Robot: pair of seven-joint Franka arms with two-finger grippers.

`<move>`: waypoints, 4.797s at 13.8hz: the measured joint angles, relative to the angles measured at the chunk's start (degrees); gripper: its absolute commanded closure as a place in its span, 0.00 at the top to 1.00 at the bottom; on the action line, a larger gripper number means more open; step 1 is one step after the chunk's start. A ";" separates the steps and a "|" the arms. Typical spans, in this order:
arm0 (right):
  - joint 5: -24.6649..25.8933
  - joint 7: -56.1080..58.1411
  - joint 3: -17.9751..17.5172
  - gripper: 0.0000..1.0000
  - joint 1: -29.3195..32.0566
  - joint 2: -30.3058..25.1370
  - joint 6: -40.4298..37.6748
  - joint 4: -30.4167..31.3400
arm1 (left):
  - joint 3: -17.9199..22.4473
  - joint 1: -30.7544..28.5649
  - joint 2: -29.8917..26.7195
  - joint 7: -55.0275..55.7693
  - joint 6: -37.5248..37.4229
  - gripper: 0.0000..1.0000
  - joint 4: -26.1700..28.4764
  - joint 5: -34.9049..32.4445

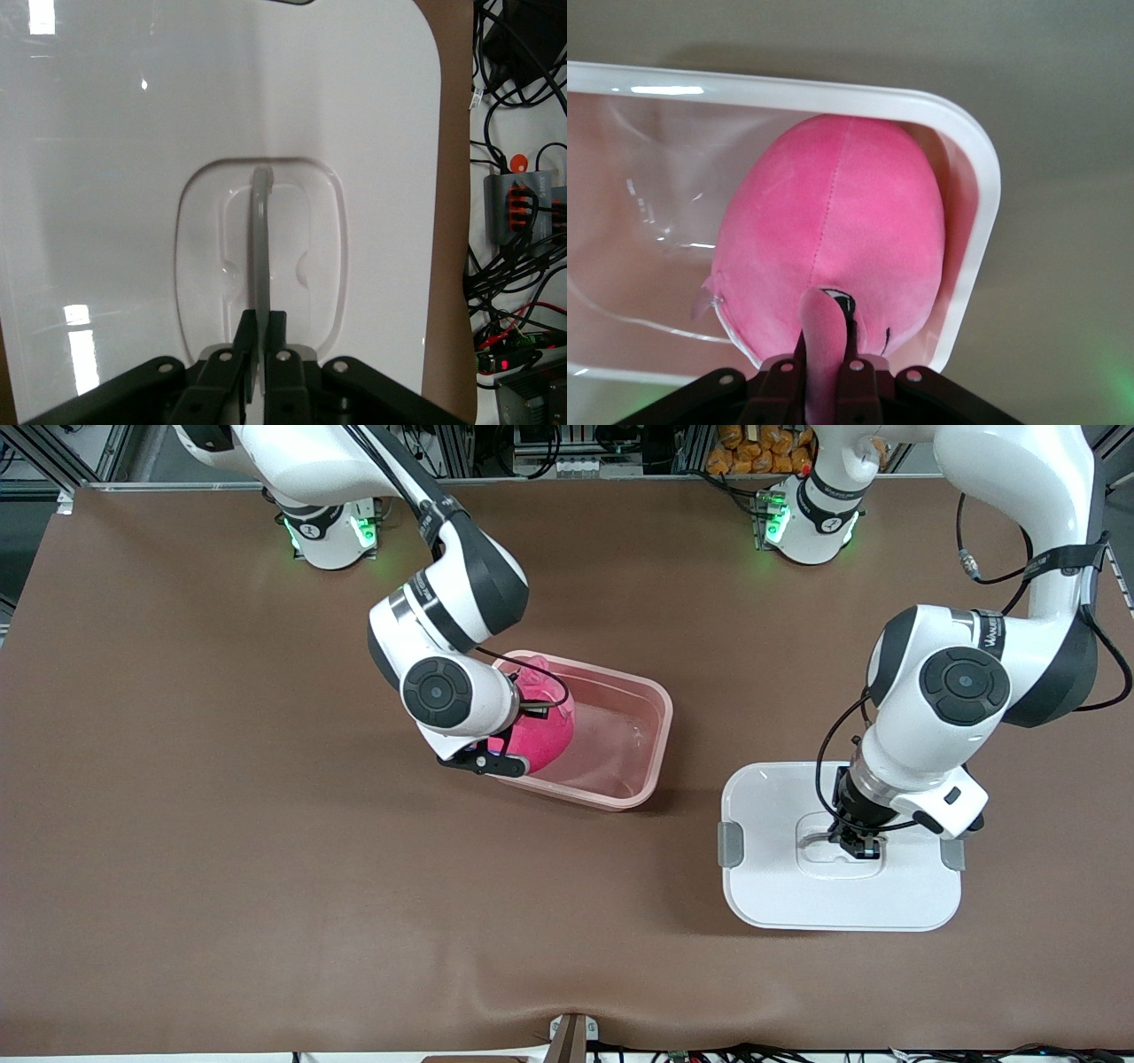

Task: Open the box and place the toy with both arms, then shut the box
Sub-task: 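Carry the pink toy with the right gripper over the pink tub, then lower the toy into the tub and open the right gripper, then move the lid over the tub while the right gripper withdraws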

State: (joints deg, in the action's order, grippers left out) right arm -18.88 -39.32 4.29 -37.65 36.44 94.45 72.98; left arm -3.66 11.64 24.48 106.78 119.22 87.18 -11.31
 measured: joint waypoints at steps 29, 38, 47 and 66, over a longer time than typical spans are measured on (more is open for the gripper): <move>0.96 -11.92 -0.05 0.43 -9.30 10.76 33.67 -0.08 | -0.11 0.04 0.22 0.00 0.00 0.00 0.09 0.00; 2.01 -11.76 0.00 1.00 -9.95 11.24 33.73 -0.39 | -0.23 0.02 0.32 -0.03 0.45 0.00 0.13 2.41; 2.03 -11.79 1.36 1.00 -9.78 10.60 20.76 -9.56 | -2.56 0.00 -5.22 -0.05 10.44 0.00 9.76 3.24; 5.55 -7.19 2.20 1.00 10.59 -10.39 -15.95 -13.19 | -17.97 3.26 -13.69 11.38 19.90 0.00 23.86 -0.16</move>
State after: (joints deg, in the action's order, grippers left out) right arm -13.33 -46.51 6.49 -27.06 26.05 78.50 59.79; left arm -21.62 14.90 10.79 118.16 139.13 111.05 -11.47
